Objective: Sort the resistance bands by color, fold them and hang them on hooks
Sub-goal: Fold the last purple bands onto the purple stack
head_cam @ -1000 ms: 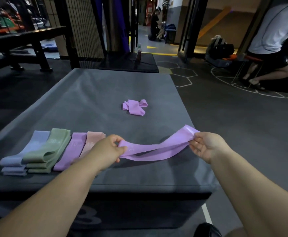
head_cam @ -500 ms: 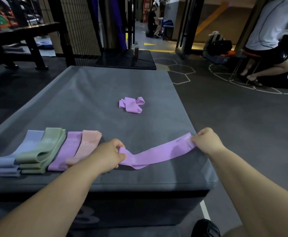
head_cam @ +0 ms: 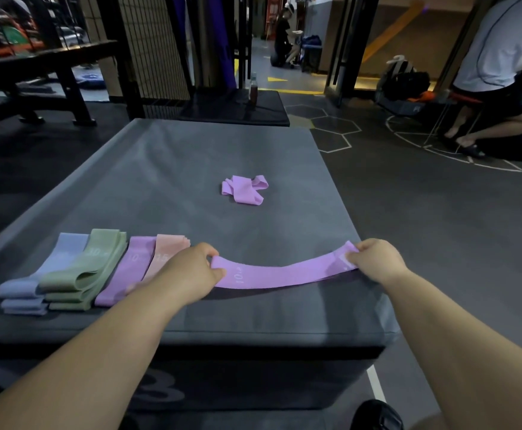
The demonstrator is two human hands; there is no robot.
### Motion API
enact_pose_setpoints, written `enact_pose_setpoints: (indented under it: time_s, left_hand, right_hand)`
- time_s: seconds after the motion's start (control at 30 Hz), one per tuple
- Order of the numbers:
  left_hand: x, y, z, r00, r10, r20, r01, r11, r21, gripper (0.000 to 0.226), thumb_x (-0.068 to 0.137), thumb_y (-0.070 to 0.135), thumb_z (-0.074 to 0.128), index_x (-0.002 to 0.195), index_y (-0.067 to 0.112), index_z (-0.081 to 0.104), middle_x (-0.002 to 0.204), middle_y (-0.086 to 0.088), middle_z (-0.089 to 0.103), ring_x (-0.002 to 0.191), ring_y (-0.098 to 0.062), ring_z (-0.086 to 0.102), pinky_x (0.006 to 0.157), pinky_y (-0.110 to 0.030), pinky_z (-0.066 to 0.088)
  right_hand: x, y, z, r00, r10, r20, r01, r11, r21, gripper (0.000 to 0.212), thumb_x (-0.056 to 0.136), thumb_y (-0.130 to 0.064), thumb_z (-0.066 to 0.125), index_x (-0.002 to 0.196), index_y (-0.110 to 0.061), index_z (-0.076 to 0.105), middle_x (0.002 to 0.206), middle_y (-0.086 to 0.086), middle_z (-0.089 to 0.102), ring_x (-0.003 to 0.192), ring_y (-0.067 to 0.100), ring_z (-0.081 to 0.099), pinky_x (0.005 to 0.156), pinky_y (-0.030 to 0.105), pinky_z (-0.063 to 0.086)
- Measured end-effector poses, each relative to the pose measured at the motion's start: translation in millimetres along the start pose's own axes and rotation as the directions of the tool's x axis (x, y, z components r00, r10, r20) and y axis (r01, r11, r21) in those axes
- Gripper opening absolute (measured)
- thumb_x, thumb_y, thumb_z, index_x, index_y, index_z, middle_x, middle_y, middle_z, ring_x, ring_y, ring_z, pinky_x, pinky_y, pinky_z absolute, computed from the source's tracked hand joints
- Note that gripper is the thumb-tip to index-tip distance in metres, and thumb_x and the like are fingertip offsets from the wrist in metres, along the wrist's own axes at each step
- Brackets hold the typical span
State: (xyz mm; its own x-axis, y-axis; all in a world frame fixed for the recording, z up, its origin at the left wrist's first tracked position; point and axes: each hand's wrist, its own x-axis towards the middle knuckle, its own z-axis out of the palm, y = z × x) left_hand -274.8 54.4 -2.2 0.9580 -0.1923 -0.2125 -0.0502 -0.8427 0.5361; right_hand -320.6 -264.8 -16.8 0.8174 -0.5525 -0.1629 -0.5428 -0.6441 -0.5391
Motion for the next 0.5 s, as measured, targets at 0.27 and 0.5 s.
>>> enact_pose_setpoints:
  time_s: [0.27, 0.5]
  left_hand:
    - [2.3, -4.3, -10.2, 0.995, -0.038, -0.092, 0.031, 0.997, -0.076, 0.045, 0.085, 0.031, 0.071, 0.126, 0.023, 0.054, 0.083, 0.013, 0.061, 0.079, -0.016, 0.062, 0.077, -0.028, 0.048]
    - [4.9, -6.2, -7.7, 0.985, -0.068, -0.159, 0.033, 0.976, -0.215, 0.012, 0.084, 0.020, 0.073, 0.085, 0.021, 0.062, 0.073, 0.005, 0.068, 0.048, -0.007, 0.062, 0.062, -0.022, 0.048]
  right_hand:
    - [3.5, 2.4, -0.9, 0.997, 0.065, 0.041, -0.074, 0.941, 0.330, 0.023, 0.082, -0.025, 0.074, 0.075, -0.009, 0.059, 0.072, 0.009, 0.051, 0.060, 0.023, 0.043, 0.057, 0.029, 0.037]
    - [9.5, 10.7, 1.2, 0.987, 0.105, 0.120, -0.150, 0.868, 0.473, 0.012, 0.088, -0.015, 0.068, 0.078, -0.013, 0.061, 0.057, 0.006, 0.045, 0.046, 0.015, 0.032, 0.039, 0.017, 0.023]
